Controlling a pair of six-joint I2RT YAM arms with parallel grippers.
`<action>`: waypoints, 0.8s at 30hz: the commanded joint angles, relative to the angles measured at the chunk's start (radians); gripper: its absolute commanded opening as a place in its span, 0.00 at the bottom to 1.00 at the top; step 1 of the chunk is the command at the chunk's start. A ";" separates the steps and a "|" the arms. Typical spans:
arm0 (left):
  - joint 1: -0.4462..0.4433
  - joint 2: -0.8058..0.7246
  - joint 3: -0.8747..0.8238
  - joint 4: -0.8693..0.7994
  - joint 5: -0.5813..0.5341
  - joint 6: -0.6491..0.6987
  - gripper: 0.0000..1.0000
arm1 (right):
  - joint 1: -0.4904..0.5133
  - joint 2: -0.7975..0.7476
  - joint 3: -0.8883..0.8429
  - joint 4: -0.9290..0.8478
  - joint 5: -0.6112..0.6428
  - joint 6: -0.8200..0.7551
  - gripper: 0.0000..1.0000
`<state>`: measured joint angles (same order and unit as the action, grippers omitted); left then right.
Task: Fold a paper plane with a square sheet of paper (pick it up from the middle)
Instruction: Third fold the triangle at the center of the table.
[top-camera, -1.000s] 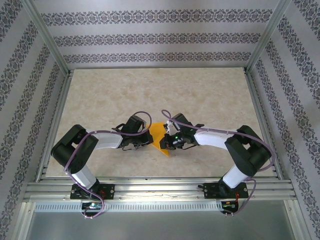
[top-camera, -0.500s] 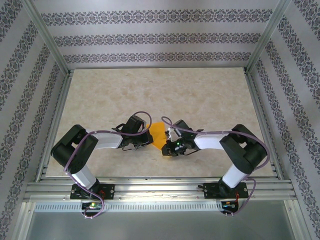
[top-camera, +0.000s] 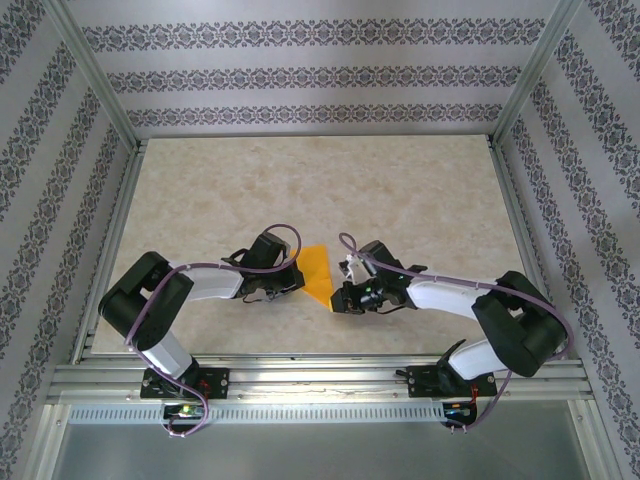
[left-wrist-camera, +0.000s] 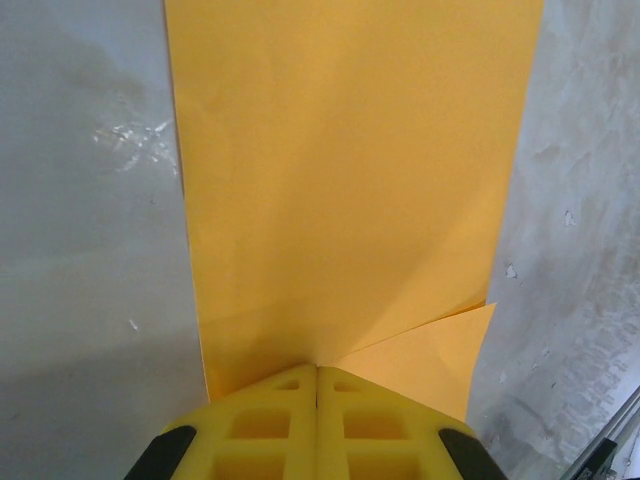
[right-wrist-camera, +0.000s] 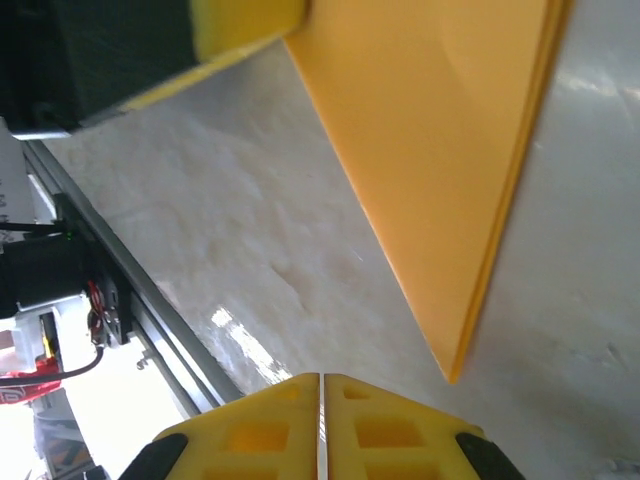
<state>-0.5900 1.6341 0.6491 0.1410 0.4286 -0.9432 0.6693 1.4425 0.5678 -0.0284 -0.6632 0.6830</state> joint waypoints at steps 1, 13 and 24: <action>-0.006 -0.005 -0.024 -0.057 -0.035 -0.006 0.01 | -0.003 0.027 0.060 0.016 -0.007 0.003 0.10; -0.005 0.013 -0.002 -0.060 -0.025 0.001 0.01 | 0.002 0.210 0.128 -0.014 0.025 -0.006 0.09; -0.004 -0.004 0.008 -0.087 -0.052 0.026 0.01 | -0.013 0.107 0.031 -0.044 -0.003 -0.017 0.06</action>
<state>-0.5900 1.6341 0.6510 0.1352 0.4313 -0.9421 0.6628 1.5948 0.6067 -0.0399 -0.6449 0.6754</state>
